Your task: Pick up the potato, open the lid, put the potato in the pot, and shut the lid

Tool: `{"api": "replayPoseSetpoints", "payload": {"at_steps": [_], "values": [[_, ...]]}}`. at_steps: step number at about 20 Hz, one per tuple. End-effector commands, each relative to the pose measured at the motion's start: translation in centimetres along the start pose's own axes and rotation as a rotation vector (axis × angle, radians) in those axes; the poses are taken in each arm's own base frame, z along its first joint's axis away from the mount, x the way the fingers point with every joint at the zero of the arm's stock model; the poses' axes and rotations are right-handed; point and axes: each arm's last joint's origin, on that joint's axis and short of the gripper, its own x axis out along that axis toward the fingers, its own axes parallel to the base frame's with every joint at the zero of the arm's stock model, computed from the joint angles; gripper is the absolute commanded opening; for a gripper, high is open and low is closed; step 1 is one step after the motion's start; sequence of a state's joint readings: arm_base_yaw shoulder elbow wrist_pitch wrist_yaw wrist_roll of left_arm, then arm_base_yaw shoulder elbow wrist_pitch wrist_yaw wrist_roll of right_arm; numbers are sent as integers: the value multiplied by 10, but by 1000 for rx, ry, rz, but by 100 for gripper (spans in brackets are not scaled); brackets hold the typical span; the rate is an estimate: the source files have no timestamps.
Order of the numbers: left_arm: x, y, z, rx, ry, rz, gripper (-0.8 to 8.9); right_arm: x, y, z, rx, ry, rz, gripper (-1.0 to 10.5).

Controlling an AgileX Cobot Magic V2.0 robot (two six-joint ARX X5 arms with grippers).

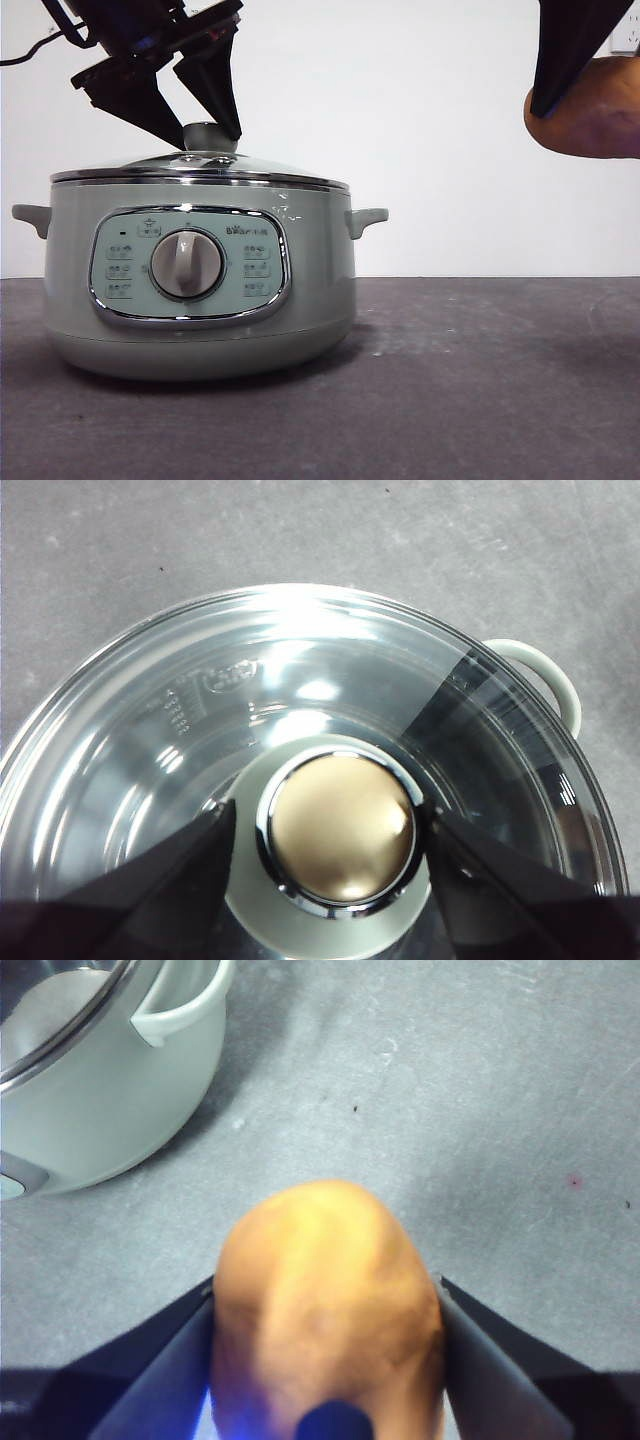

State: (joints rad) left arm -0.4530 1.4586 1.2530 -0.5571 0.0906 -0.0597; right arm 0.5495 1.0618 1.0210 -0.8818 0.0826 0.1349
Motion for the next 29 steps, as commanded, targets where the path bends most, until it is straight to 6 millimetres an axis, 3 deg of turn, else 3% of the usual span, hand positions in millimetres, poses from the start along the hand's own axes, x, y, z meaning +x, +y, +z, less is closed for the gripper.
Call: {"api": "replayPoseSetpoints", "payload": {"at_steps": [1,3,8,12,16,20,25,29], "values": [[4,0,-3,11,28,6,171,0,0,0,8,-7,-3,-12],[4,0,-3,27,31,5,2,0,0,0,8,-7,-3,-12],[1,0,2,45,-20,9,-9,0,0,1,8,-12,-2,-12],[-26,-3,20,73,-127,9,-9,-1,1,4,11,-46,10,-12],[-80,-9,42,94,-252,5,-9,-2,2,11,15,-116,26,-12],[-148,-16,54,133,-362,9,-9,-4,7,22,19,-217,149,-12],[-232,-23,43,161,-491,15,-9,2,19,39,3,-281,286,-12],[-282,-24,19,162,-582,95,-9,17,44,70,-64,-249,348,-12]]}}
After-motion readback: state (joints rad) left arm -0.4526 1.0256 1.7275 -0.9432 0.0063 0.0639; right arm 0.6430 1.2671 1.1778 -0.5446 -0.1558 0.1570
